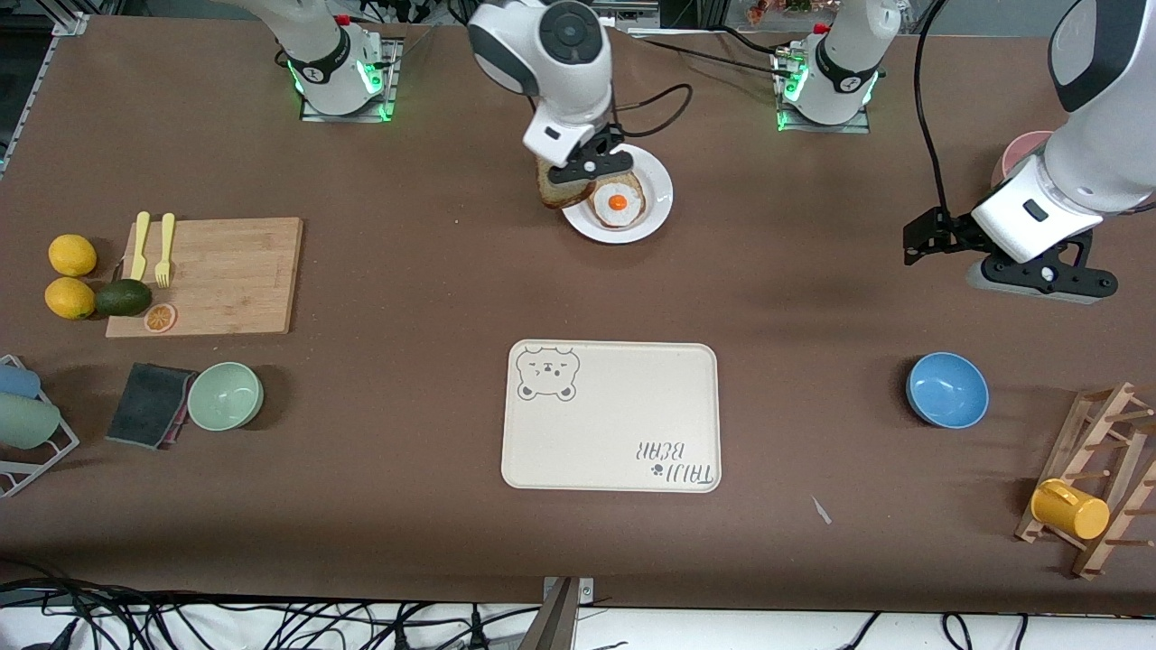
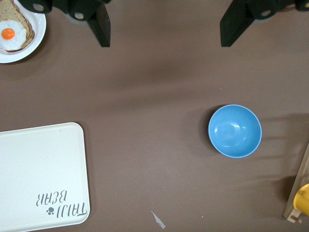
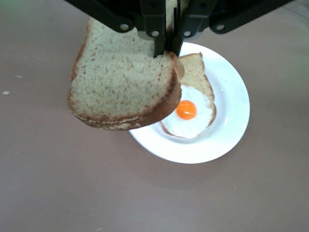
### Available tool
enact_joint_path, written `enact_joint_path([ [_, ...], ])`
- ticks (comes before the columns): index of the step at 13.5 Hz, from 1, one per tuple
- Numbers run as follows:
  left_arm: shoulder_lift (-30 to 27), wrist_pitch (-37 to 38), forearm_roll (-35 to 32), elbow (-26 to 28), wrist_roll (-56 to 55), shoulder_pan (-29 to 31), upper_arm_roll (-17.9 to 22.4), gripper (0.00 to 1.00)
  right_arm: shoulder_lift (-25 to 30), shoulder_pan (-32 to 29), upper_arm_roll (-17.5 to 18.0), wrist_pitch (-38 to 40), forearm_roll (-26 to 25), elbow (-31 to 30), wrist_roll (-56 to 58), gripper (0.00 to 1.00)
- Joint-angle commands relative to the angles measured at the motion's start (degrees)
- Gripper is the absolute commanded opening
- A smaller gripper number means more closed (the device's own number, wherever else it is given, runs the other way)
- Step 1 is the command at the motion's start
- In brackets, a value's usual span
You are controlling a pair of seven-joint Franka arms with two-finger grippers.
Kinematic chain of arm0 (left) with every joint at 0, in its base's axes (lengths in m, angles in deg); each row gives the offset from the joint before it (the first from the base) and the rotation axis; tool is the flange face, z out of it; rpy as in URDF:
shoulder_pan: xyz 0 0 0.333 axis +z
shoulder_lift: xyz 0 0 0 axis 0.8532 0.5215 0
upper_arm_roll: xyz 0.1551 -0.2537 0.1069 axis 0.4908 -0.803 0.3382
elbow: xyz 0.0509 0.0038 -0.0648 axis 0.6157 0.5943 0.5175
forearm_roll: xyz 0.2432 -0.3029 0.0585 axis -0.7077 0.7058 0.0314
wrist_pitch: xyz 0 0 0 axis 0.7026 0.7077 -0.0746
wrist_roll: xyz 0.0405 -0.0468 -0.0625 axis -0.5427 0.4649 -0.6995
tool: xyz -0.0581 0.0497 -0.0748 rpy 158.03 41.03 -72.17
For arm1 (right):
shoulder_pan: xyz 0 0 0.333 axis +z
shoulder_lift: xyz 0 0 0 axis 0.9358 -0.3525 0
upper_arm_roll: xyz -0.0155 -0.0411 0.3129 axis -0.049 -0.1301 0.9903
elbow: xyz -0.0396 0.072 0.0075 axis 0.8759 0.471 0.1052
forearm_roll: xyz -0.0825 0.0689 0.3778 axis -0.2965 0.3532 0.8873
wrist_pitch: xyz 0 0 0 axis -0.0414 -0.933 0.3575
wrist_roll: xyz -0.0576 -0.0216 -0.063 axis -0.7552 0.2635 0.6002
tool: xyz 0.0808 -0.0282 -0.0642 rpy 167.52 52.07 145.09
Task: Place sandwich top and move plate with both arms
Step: 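Carry the bread with the right gripper and lower it onto the egg toast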
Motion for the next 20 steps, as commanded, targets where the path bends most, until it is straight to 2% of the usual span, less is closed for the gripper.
enact_joint_path([
  [1, 0.3, 1.1, 1.6, -1.3, 0.6, 0.2, 0.0, 1.0, -9.6, 3.3, -0.6, 1.5, -3.8, 9.4, -4.7, 0.0],
  [4, 0.3, 1.1, 1.6, -1.3, 0.6, 0.2, 0.0, 1.0, -13.8, 6.2, -0.6, 1.3, -5.6, 12.3, -9.0, 0.0],
  [9, 0.3, 1.1, 1.5, -1.4, 0.5, -0.4, -0.1, 1.0, -16.5, 7.5, -0.4, -2.2, -6.6, 12.7, -12.3, 0.0],
  [10, 0.3, 1.1, 1.5, -1.4, 0.5, -0.4, -0.1, 1.0, -17.1, 7.4, -0.4, -2.7, -6.9, 12.7, -12.4, 0.11],
  [11, 0.3, 1.1, 1.5, -1.3, 0.6, -0.4, -0.1, 1.0, -17.2, 7.3, -0.5, -3.8, -6.9, 12.7, -12.4, 0.43],
  [12, 0.3, 1.1, 1.5, -1.3, 0.6, -0.4, 0.0, 1.0, -17.0, 7.3, -0.7, -4.9, -6.8, 12.7, -12.3, 0.62],
  [14, 0.4, 1.0, 1.5, -1.4, 0.6, -0.4, 0.0, 1.0, -16.5, 7.3, -0.9, -5.1, -6.9, 12.5, -11.5, 0.82],
  [17, 0.4, 0.9, 1.5, -1.1, 0.4, -0.2, 0.0, 1.0, -13.8, 7.1, -3.2, -5.1, -6.8, 11.5, -10.9, 0.91],
  [20, 0.4, 0.9, 1.5, -1.2, 0.5, 0.2, 0.0, 1.0, -7.6, 6.6, -6.3, -5.8, -7.0, 5.9, -10.7, 0.99],
])
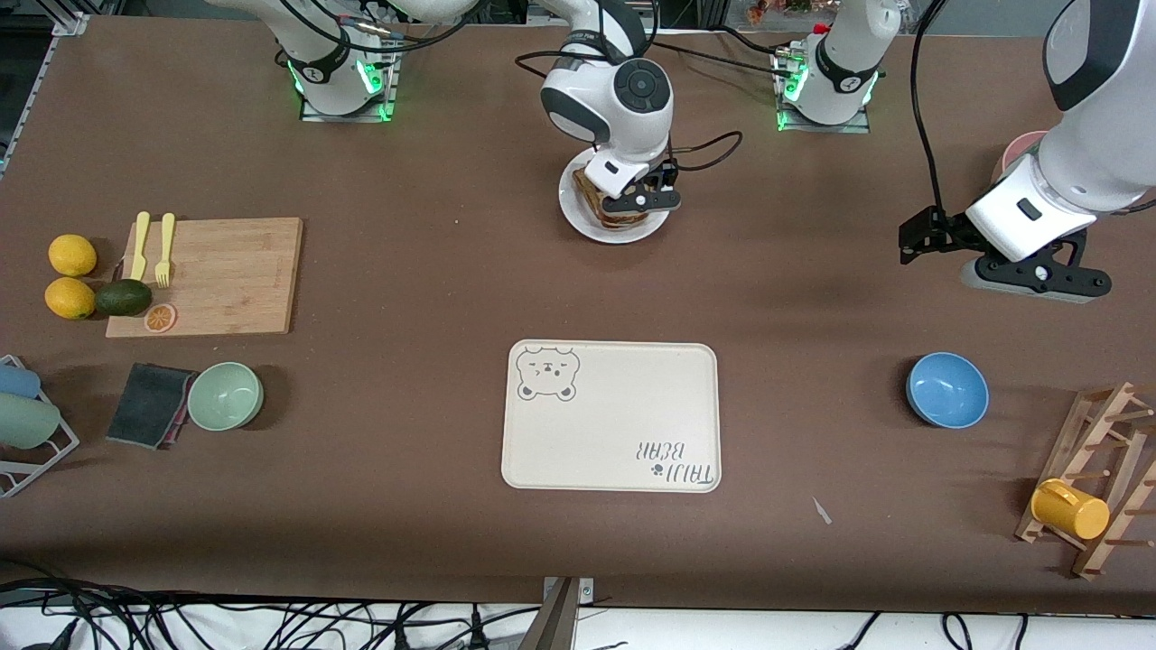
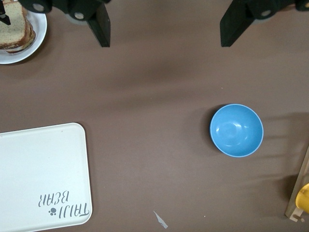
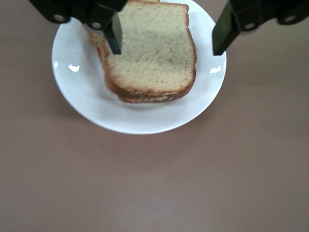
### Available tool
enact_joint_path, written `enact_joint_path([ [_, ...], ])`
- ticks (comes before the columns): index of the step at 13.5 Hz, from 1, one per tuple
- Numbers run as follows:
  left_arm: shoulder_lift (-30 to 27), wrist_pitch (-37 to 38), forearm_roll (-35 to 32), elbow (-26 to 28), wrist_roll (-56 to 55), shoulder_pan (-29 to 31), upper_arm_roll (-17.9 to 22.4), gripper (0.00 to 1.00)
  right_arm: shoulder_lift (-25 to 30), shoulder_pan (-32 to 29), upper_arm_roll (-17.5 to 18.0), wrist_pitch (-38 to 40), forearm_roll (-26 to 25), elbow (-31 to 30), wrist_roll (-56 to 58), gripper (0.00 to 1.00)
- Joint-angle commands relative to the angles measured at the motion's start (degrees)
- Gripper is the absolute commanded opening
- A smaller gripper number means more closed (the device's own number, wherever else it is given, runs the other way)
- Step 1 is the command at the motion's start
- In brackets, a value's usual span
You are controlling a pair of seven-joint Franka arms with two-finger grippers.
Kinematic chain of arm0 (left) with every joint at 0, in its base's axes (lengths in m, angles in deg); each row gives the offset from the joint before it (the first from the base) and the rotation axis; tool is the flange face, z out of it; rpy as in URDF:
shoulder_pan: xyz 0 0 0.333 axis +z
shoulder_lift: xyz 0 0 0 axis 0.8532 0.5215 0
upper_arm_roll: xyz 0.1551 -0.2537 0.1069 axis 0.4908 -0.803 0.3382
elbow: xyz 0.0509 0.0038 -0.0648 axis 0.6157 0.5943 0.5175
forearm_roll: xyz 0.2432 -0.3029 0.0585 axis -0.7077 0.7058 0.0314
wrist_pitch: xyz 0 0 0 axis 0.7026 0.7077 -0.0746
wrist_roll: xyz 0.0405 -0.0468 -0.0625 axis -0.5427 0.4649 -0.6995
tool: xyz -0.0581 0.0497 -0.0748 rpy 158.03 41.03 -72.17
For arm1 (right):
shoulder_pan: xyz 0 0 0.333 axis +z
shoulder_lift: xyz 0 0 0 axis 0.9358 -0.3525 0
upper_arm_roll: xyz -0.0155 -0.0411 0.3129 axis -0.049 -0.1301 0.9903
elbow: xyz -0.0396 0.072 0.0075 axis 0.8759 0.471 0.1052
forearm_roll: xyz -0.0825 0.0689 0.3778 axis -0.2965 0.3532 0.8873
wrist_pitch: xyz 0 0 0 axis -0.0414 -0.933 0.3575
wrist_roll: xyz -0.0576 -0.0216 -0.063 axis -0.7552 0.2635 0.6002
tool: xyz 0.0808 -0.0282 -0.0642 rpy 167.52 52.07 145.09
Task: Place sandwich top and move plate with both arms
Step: 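Open the right gripper and withdraw it while the left gripper reaches the plate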
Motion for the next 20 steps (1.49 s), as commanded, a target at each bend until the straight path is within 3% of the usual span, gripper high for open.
enact_joint_path([
  [1, 0.4, 0.9, 1.6, -1.2, 0.9, 0.6, 0.0, 1.0, 9.7, -1.8, -3.5, -0.3, -0.8, -7.1, 1.4, 1.0],
  [5, 1.7, 5.7, 2.6, -0.9, 1.4, 0.3, -0.1, 1.0, 22.1, -14.5, -4.4, -0.3, 0.3, -16.6, 14.5, 1.0],
  [9, 3.8, 11.6, 14.2, 0.0, 1.7, 0.7, 0.0, 1.0, 30.0, -20.4, -8.7, 0.9, 1.3, -20.8, 15.0, 1.0],
  [11, 5.3, 11.6, 16.0, 1.1, 2.1, -0.3, -0.3, 1.0, 33.4, -26.2, -10.8, 3.6, 1.6, -21.4, 18.5, 1.0],
  [14, 9.0, 9.1, 25.6, 6.8, 13.7, 0.7, -1.9, 1.0, 36.4, -36.4, -11.0, 9.5, 3.3, -18.2, 31.9, 1.0],
  [16, 11.0, 1.9, 26.9, 12.1, 24.7, 0.1, -2.2, 1.0, 36.7, -37.1, -15.9, 13.0, 6.8, -16.1, 42.4, 1.0],
  [17, 11.5, -1.6, 29.1, 15.3, 27.2, -0.2, -2.5, 1.0, 36.5, -37.2, -18.4, 18.5, 9.0, -12.7, 46.1, 1.0],
  [20, 14.4, -6.1, 32.4, 19.8, 28.5, -0.1, -6.5, 1.0, 35.6, -37.4, -22.8, 28.4, 9.2, -5.0, 51.6, 1.0],
])
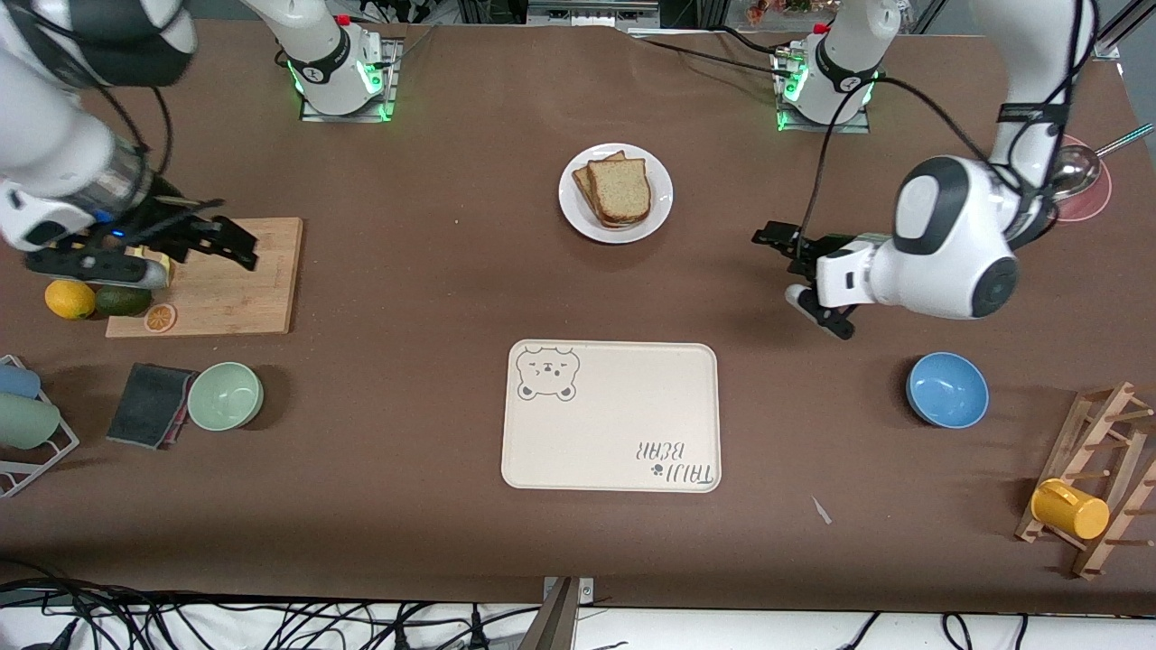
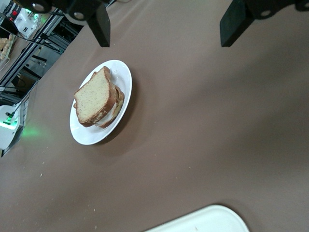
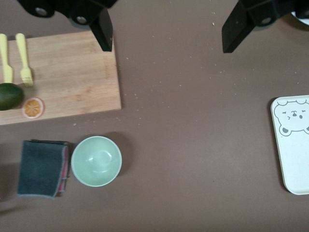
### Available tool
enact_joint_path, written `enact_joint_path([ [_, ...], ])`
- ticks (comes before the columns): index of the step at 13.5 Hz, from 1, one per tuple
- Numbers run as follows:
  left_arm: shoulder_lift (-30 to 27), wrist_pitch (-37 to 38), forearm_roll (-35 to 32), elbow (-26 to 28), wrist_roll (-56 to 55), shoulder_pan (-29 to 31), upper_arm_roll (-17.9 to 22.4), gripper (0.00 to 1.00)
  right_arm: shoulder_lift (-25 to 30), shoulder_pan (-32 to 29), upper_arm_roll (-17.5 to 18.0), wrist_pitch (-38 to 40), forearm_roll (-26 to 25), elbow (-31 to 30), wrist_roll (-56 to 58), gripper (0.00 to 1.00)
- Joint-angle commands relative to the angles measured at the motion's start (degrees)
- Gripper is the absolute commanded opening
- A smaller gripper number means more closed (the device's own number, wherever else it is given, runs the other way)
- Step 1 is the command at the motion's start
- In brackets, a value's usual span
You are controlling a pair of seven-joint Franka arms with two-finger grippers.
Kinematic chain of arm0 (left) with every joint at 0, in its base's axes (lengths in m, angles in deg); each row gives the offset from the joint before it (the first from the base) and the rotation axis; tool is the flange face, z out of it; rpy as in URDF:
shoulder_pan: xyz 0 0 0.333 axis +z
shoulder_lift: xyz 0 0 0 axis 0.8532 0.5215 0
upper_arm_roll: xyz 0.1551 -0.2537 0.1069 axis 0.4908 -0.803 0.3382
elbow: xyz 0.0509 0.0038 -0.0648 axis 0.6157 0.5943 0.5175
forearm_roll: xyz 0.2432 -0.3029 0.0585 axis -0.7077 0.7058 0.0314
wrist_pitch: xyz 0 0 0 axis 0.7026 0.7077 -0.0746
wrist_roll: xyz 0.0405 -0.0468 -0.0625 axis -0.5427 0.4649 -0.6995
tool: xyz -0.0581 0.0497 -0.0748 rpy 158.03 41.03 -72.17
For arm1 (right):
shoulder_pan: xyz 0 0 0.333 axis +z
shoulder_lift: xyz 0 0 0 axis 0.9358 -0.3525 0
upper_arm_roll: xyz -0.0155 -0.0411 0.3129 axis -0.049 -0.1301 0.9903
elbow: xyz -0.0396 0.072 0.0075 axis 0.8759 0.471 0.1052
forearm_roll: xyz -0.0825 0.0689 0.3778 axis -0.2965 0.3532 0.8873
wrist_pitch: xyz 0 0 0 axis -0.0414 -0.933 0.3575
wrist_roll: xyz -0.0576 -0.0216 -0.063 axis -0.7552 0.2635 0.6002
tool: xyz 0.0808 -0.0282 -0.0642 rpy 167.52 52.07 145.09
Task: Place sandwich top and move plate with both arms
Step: 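Lower the left gripper and grip the white plate rim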
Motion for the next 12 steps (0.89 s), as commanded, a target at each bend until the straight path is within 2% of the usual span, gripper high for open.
enact_joint_path([
  [1, 1.9, -2.0, 4.7, 3.2, 2.5, 0.0, -2.3, 0.98, -0.8, -0.8, -2.7, 8.6, 1.1, 5.1, 5.4, 1.0],
  [3, 2.8, -5.7, 9.9, 6.8, 4.9, 0.0, -5.0, 0.98, -0.2, -1.5, -5.2, 14.7, 1.1, 9.6, 10.5, 1.0],
  [6, 6.0, -7.5, 17.9, 9.1, 13.0, -0.1, -5.2, 0.95, -0.5, -1.6, -5.4, 15.6, -1.4, 10.9, 9.7, 1.0],
  [7, 6.9, -8.7, 18.7, 9.8, 14.7, -0.1, -5.3, 0.98, -0.6, -1.5, -5.7, 15.7, -1.7, 11.0, 9.5, 1.0],
  [9, 7.4, -13.6, 18.7, 11.3, 15.1, -0.5, -7.5, 0.97, -0.5, -1.5, -5.5, 15.9, -1.3, 11.6, 8.8, 1.0],
  [12, 8.0, -15.0, 18.7, 12.3, 15.2, -0.5, -9.5, 0.91, -0.6, -1.5, -5.5, 16.0, -1.7, 11.5, 8.2, 1.0],
])
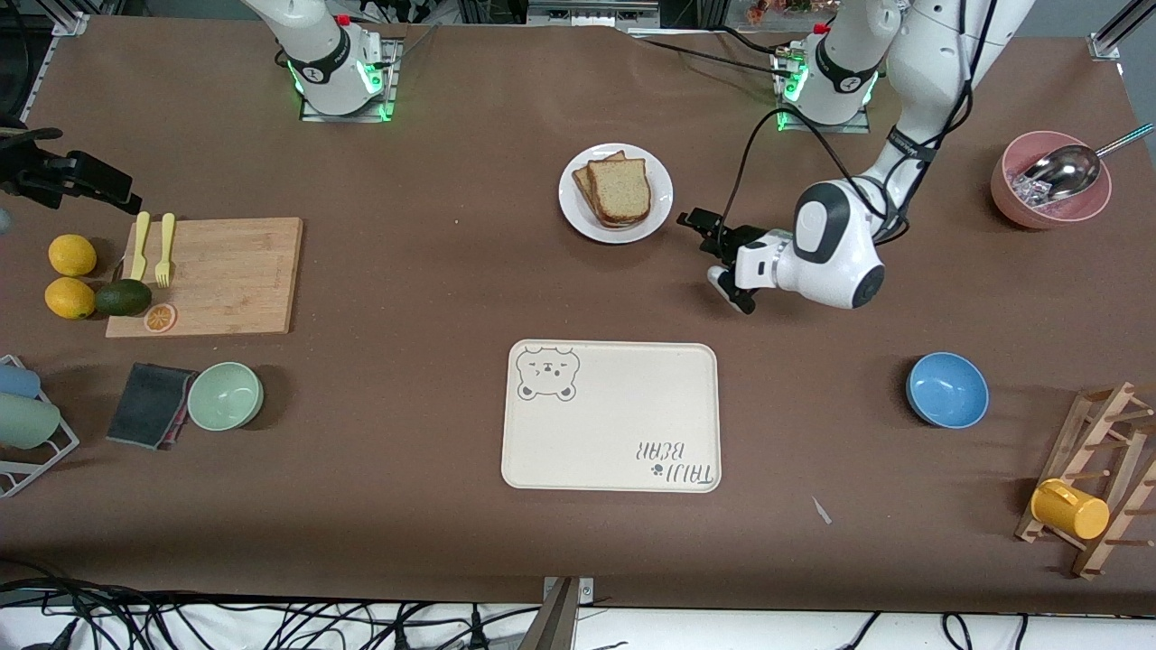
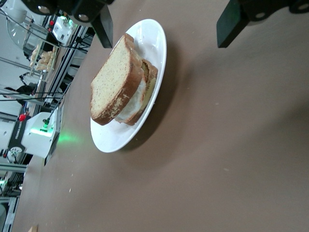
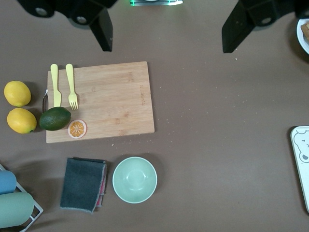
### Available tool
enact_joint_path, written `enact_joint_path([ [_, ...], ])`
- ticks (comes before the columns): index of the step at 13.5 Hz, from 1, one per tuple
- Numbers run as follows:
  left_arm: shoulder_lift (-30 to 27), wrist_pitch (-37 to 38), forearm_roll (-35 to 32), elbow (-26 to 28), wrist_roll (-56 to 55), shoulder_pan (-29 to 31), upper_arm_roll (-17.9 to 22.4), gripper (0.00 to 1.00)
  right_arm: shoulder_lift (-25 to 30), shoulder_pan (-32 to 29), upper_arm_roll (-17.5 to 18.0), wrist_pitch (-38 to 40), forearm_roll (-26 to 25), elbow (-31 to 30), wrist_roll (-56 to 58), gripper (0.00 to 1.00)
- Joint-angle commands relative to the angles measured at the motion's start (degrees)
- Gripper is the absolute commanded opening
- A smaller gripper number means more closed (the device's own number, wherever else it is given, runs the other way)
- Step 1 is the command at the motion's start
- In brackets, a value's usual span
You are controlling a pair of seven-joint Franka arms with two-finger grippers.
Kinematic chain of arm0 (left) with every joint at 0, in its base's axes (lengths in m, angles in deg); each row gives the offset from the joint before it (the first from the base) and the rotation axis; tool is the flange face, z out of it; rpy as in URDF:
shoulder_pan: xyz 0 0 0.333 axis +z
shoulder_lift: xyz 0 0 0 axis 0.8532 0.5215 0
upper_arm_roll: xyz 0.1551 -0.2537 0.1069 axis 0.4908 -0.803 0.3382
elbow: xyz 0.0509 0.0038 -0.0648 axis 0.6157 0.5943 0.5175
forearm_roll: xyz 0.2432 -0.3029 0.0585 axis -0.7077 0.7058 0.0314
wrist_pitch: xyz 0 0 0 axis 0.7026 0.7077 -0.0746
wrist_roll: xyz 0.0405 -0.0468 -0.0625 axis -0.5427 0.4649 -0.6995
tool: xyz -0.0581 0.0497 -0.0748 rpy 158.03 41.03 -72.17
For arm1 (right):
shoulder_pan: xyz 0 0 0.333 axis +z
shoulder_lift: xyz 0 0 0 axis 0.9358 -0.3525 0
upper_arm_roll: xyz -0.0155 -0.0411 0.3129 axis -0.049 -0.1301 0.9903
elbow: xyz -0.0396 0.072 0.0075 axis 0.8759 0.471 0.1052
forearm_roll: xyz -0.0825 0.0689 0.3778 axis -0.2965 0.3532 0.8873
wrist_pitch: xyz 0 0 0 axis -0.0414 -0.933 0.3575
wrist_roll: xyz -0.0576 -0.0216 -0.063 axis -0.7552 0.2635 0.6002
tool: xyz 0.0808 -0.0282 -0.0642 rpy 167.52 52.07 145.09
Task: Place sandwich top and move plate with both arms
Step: 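Lower the left gripper and grip the white plate rim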
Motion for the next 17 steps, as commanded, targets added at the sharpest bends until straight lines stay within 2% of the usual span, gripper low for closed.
enact_joint_path([
  [1, -0.6, -1.1, 2.0, 1.9, 3.2, -0.2, -1.1, 0.92, -0.8, -0.2, 0.1, 1.7, -1.0, 1.8, -0.4, 1.0],
  [5, 0.5, -1.7, 5.8, 4.7, 11.1, -0.3, -1.2, 0.9, -1.4, -0.2, 0.2, 1.0, -0.9, 1.7, -0.6, 1.0],
  [8, 0.8, -7.9, 7.9, 7.3, 13.2, -0.3, -4.1, 0.84, -2.2, 1.1, 0.8, 0.6, -0.9, 1.7, -0.3, 1.0],
  [10, 2.0, -9.3, 9.2, 7.4, 15.7, -0.6, -4.9, 0.68, -1.9, 1.1, 0.6, 1.4, -0.6, 1.7, 0.1, 1.0],
  [12, 2.3, -9.3, 9.2, 7.5, 15.8, -0.7, -4.9, 0.46, -1.8, 1.1, 0.6, 1.6, -0.5, 1.6, -0.4, 1.0],
  [14, 2.7, -9.9, 9.2, 7.6, 15.9, -1.0, -4.9, 0.43, -1.7, 1.1, 0.6, 1.7, -0.4, 1.6, -0.7, 1.0],
  [16, 3.5, -10.6, 9.3, 8.0, 15.9, -1.1, -4.9, 0.35, -1.6, 1.1, 0.6, 2.0, -0.3, 1.4, -0.6, 1.0],
  [17, 3.7, -11.0, 10.0, 8.0, 15.9, -1.6, -5.0, 0.34, -1.6, 1.1, 0.6, 2.1, -0.4, 1.2, -0.5, 1.0],
])
